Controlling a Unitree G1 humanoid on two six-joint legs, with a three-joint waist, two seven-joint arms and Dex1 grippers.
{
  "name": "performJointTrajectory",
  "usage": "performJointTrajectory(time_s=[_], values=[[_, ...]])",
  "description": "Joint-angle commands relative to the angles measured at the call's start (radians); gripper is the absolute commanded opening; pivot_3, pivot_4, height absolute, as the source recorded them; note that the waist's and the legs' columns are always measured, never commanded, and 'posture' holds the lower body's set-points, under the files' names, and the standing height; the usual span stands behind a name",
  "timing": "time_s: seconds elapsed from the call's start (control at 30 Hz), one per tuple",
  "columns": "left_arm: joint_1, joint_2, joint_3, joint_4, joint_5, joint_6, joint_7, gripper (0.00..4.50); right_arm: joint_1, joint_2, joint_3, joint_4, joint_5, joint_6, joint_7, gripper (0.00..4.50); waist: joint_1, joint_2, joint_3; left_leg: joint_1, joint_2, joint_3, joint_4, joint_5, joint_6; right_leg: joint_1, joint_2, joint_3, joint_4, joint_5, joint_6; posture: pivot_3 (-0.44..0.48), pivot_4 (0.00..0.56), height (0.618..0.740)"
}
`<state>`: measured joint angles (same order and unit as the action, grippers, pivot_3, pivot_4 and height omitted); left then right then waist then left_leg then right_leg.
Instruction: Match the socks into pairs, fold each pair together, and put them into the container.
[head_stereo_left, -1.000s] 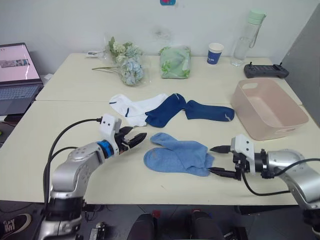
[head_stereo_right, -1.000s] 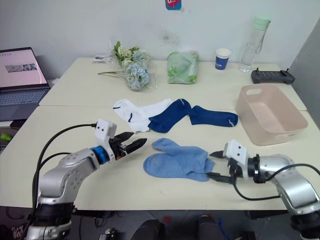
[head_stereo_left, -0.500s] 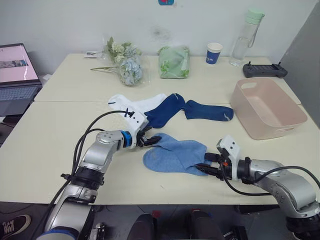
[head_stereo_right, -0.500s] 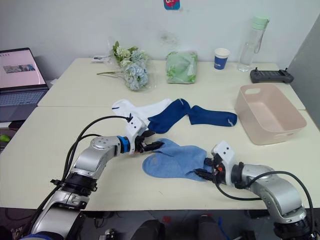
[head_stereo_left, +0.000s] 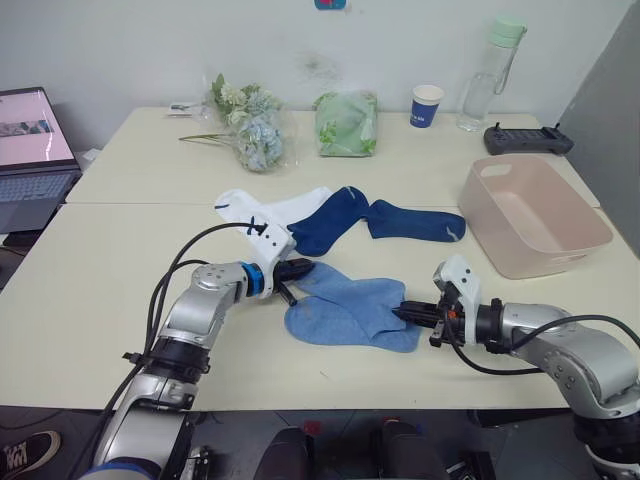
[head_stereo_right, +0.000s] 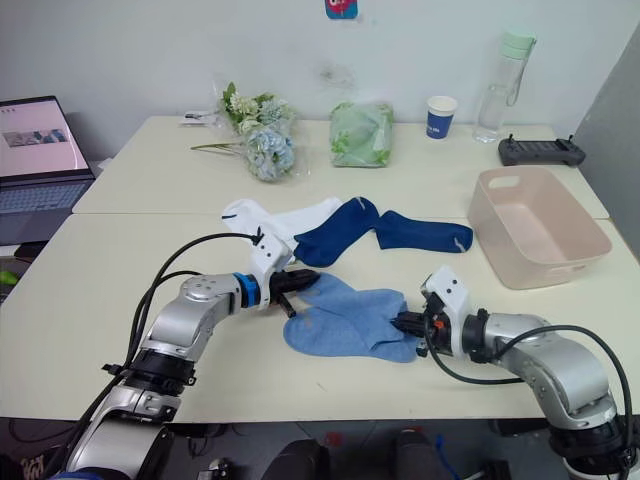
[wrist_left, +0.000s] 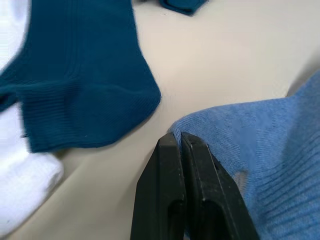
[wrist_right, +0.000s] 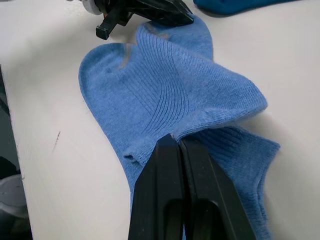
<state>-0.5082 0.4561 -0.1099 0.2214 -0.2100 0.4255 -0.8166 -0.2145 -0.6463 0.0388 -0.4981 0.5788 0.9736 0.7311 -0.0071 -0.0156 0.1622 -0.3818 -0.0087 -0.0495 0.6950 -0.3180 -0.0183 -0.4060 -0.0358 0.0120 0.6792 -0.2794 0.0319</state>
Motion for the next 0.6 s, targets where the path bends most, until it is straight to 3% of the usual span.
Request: performJointTrajectory(time_s=[0.03,0.27,0.5,0.6], values=[[0.054,-0.004,0.082,-0.159,-0.080,0.023,0.015,0.04,-0.045,-0.051,-0.038,0.012,0.052,0.024,0.055,0.00,0.001,0.000,0.000,0.000,0.000,0.000,0.000,0.000,0.000,0.000,0.000,0.000,0.000,0.000,0.000,0.000,0.150,0.740],[0.179,-0.060,0.137,-0.341,-0.117,0.074,0.144,0.04,-0.173,-0.102,0.023,0.167,-0.019,-0.043,0.106,0.00,0.000,0.000,0.000,0.000,0.000,0.000,0.000,0.000,0.000,0.000,-0.001,0.001,0.000,0.000,0.000,0.000,0.150,0.740],[0.252,-0.229,0.141,-0.350,-0.024,-0.044,0.400,0.04,-0.360,-0.075,0.140,0.472,-0.193,-0.212,0.152,0.00,0.003,0.000,0.000,0.000,0.000,0.001,0.000,0.000,0.000,0.000,-0.001,0.001,0.000,0.000,0.000,0.000,0.150,0.740],[0.266,-0.261,0.126,-0.338,0.000,-0.075,0.436,0.04,-0.404,-0.067,0.171,0.554,-0.248,-0.276,0.178,0.00,0.004,0.000,0.000,0.000,0.000,0.001,0.000,0.000,0.000,0.000,-0.001,0.001,0.000,0.000,0.000,0.000,0.150,0.740]])
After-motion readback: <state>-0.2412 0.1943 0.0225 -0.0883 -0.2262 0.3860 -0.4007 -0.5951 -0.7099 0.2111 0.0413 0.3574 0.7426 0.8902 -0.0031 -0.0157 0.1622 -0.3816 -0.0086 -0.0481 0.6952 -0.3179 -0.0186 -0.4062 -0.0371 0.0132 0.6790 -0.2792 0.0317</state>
